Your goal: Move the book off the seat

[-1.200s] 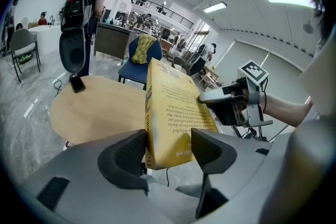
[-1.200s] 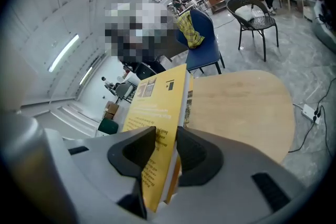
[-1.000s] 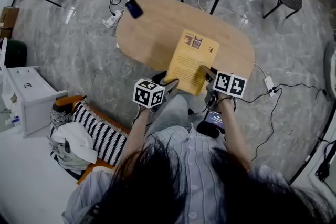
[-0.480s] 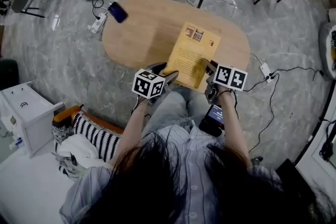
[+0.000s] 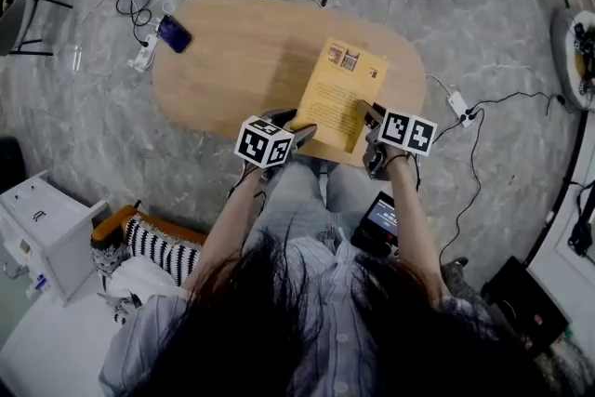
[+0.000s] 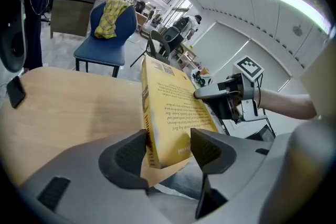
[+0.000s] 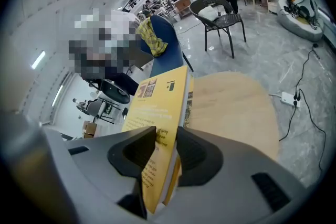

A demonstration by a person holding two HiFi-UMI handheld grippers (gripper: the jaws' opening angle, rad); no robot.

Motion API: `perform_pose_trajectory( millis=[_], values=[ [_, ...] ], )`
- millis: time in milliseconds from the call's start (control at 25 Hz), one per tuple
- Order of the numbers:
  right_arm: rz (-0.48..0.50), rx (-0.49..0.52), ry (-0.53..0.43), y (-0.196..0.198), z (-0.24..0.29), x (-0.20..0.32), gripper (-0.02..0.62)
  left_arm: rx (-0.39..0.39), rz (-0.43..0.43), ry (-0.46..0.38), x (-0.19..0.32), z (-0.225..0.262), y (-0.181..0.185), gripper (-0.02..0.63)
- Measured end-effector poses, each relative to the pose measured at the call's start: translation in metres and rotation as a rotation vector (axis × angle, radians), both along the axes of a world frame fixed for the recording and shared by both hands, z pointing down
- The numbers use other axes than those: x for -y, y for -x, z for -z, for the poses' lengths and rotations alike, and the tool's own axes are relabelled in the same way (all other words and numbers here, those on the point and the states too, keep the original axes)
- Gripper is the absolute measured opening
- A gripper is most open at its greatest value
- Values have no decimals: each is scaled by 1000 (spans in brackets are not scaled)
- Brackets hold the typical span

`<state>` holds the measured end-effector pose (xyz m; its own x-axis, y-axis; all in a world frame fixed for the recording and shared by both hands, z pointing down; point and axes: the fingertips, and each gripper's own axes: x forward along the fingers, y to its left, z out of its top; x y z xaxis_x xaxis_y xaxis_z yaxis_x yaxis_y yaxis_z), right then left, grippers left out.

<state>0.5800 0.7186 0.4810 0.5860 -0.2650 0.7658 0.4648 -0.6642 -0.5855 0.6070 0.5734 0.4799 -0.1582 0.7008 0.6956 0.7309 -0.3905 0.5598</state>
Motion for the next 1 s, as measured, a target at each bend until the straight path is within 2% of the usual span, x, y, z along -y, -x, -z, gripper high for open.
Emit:
perform_pose_trajectory(
  millis=[360, 800, 1000],
  values=[
    [-40, 31, -46, 4, -64, -37, 132, 56, -20, -50, -37, -57, 0, 273],
    [14, 47, -46, -13, -139, -61, 130, 89, -33, -148, -61, -131, -12, 272],
    [49, 64, -24, -15, -167, -56, 130, 139, -16, -191, -56, -161, -8, 268]
  ],
)
